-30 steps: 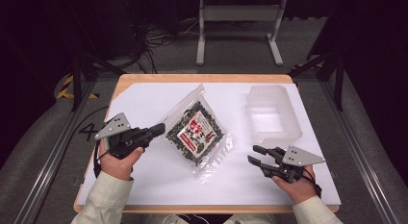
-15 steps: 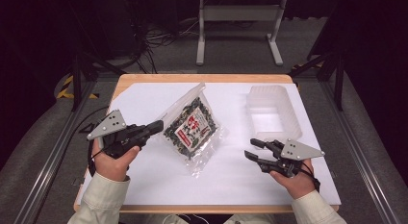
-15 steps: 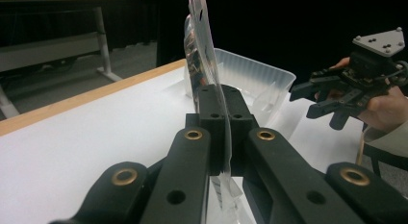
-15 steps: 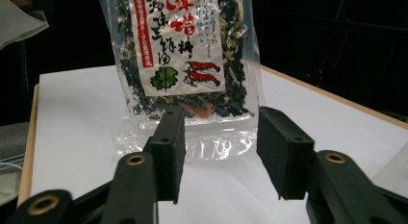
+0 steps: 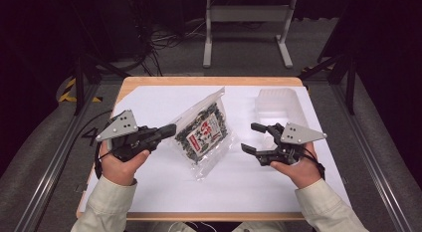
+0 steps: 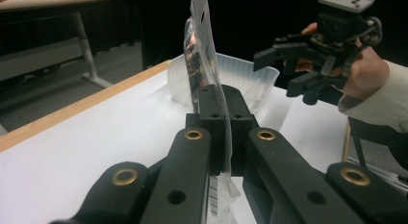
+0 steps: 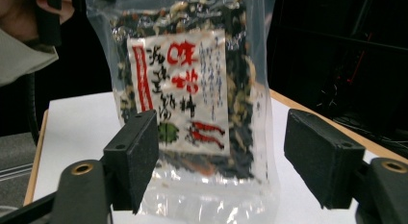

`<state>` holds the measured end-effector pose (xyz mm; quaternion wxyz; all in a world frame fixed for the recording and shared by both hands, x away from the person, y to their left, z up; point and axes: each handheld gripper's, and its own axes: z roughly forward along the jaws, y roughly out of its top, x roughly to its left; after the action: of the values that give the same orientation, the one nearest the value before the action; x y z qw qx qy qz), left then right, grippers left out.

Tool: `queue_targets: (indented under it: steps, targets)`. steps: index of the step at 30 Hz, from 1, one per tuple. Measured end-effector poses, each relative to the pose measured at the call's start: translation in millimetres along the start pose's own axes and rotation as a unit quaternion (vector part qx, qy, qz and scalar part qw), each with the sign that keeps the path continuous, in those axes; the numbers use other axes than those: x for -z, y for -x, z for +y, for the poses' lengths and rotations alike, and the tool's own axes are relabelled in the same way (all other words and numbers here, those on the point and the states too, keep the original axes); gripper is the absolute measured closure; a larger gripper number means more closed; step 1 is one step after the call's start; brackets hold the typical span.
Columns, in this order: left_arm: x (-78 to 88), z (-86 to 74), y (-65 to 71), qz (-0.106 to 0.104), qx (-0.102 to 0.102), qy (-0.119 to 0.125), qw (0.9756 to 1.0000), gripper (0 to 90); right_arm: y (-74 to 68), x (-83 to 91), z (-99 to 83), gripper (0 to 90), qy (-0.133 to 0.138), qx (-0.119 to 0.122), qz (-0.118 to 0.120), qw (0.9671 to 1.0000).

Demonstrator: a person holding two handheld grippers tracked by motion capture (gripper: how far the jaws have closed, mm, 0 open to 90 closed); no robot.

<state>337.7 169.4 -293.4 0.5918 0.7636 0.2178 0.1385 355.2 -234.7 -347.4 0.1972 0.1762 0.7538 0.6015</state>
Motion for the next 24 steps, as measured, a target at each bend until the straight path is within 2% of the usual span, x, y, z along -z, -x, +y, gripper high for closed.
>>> queue_targets:
  steps: [7, 15, 24]
  targets:
    - [-2.3, 6.3, 7.1, -0.014, -0.016, 0.009, 0.9997, 89.8, 5.6, -9.1, 17.3, 24.3, 0.000, 0.002, 0.010, 0.9999]
    - [-1.0, 11.5, 14.9, -0.027, -0.020, 0.026, 0.9991, 89.9, 8.5, -25.7, 29.4, 20.9, 0.000, 0.002, 0.025, 0.9997]
    - [0.1, 15.8, 23.7, -0.039, -0.032, 0.037, 0.9980, 89.8, 9.1, -38.3, 45.7, 16.0, 0.012, 0.000, 0.068, 0.9976]
